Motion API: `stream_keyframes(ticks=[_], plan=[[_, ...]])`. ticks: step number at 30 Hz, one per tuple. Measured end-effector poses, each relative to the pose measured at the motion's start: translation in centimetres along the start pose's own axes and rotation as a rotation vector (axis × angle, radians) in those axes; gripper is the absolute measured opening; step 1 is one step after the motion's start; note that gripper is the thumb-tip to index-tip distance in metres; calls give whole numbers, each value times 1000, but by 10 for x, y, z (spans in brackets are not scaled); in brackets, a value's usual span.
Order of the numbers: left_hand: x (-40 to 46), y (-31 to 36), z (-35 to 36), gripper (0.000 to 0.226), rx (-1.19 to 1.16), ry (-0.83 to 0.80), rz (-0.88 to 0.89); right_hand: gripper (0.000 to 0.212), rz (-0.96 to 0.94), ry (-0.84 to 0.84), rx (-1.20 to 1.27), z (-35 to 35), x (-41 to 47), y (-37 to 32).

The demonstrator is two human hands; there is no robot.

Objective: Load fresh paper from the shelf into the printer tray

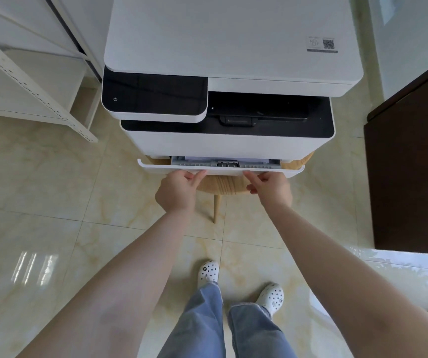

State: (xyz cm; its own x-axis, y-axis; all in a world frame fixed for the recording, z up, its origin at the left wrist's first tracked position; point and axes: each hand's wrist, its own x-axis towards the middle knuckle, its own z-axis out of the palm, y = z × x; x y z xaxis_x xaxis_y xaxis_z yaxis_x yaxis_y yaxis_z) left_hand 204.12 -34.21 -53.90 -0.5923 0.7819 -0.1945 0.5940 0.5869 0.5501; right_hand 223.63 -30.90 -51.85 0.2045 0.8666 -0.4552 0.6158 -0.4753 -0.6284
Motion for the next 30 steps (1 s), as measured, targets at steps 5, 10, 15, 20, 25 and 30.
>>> stream_keyframes(ticks=[5,10,15,20,25,30], plan=[[25,14,6,61,10,6,2,44,-24,75,-19,2,21,-17],[28,12,11,71,15,21,17,42,-58,106,-34,6,27,-13],[29,11,11,70,33,8,29,42,-67,111,-36,7,29,-12],[26,11,9,58,9,-26,44,47,-58,68,-75,3,28,-12],[21,17,0,47,-41,-119,25,45,-46,-44,-146,-9,26,-18],[16,9,1,14,-170,-393,-63,25,18,-235,-211,-18,24,-14]])
